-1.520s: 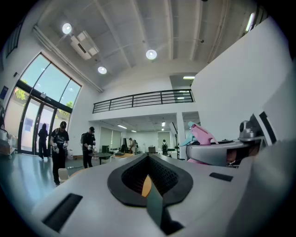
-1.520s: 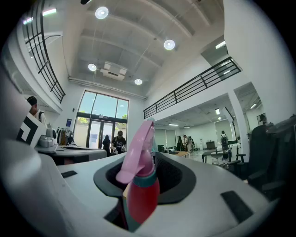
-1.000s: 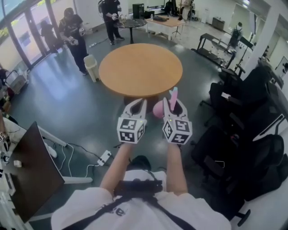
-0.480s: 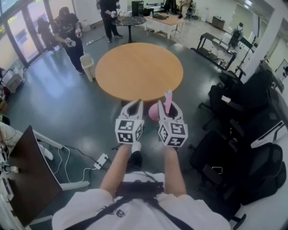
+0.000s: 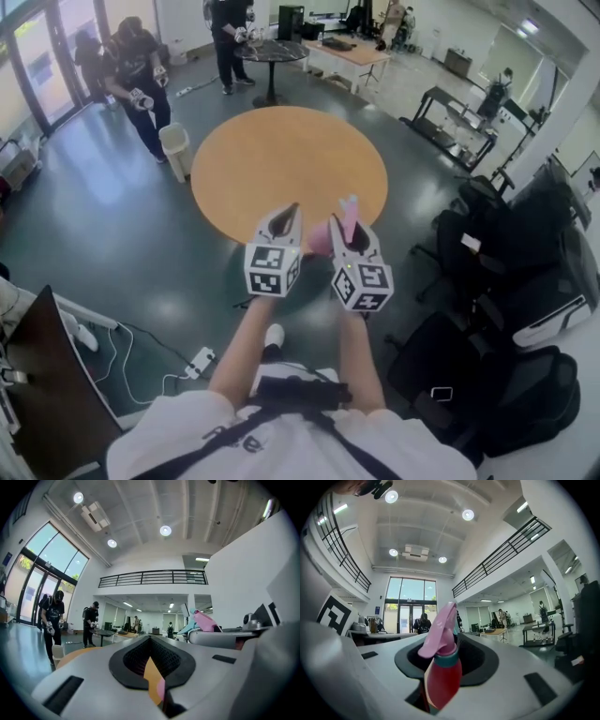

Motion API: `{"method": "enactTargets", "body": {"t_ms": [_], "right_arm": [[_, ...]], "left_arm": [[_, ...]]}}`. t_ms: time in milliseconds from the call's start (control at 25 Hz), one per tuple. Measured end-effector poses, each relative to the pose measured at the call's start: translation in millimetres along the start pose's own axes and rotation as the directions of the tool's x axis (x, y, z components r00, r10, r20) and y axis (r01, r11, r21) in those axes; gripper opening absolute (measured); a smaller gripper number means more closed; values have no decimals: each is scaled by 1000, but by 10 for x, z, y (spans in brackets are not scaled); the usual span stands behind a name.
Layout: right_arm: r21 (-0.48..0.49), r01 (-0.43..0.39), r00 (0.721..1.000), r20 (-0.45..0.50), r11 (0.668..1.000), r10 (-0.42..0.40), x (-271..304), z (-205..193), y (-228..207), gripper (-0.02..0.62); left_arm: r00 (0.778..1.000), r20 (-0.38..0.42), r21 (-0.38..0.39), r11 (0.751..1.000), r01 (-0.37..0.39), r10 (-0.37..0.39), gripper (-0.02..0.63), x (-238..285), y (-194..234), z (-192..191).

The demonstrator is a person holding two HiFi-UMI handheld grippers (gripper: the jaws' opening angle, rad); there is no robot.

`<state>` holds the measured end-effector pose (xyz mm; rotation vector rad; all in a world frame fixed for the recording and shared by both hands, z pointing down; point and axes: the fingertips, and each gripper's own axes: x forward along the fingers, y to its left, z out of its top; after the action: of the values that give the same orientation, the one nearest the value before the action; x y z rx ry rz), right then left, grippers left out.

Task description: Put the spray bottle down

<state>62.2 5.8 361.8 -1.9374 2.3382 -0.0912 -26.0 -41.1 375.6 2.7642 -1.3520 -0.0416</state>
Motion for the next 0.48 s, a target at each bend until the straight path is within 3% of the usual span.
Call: {"method": "enactTargets", "body": {"t_ms": [480], "right_arm": [[-21,45,999,-23,999,-46,1493,35,-432,160]], "left_arm": [[998,64,39,999,-6,3,11,1384,867,378]]}}
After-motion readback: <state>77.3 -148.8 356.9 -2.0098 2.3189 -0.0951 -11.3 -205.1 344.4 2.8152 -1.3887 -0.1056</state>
